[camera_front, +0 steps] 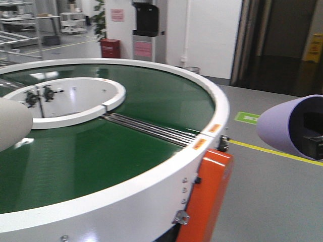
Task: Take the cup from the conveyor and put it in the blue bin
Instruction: 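Hold both cups while the base turns away from the conveyor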
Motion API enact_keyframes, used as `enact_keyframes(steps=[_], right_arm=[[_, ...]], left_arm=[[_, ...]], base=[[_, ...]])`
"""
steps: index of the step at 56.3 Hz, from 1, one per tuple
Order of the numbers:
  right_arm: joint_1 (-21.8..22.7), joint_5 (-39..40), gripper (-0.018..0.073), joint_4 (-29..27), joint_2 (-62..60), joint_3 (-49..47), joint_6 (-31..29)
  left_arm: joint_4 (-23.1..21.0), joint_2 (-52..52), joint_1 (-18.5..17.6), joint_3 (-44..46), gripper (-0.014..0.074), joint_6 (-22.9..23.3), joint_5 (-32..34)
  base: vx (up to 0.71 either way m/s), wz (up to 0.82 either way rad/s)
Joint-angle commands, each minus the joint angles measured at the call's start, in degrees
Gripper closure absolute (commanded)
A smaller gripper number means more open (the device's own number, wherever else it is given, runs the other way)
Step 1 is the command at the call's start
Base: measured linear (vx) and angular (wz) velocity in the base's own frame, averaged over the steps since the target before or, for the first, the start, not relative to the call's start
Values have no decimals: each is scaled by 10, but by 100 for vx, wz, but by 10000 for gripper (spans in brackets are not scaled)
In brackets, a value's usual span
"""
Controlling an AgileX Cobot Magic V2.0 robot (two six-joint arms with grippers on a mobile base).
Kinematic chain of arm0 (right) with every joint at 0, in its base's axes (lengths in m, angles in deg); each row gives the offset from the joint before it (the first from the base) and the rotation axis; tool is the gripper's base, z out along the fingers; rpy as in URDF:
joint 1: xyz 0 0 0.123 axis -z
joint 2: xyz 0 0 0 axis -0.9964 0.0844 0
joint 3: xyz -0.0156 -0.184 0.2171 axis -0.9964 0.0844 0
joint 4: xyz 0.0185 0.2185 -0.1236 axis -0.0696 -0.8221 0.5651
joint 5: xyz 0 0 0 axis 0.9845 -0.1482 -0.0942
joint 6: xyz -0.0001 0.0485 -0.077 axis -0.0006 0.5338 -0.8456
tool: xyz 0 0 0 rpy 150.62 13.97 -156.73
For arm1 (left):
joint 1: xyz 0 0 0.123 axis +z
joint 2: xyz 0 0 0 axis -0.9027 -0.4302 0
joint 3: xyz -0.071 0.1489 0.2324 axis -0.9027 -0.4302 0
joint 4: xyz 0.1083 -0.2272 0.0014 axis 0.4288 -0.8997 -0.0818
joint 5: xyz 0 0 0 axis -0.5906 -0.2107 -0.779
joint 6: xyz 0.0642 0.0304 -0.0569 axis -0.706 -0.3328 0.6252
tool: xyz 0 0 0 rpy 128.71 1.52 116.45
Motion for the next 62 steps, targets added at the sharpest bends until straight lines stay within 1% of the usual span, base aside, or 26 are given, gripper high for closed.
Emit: enact_keyframes(steps=[1, 34, 62], right_arm=[[1, 48, 569, 6, -10, -18, 0], [1, 48, 569, 6, -10, -18, 0], [1, 48, 569, 6, -10, -18, 0]], left_arm=[[-9, 6, -1, 17, 603, 1, 52], [-9, 6, -1, 17, 603, 1, 52], [-9, 6, -1, 17, 603, 1, 52]], base=[[-9, -46], [-4, -49], [9, -45]])
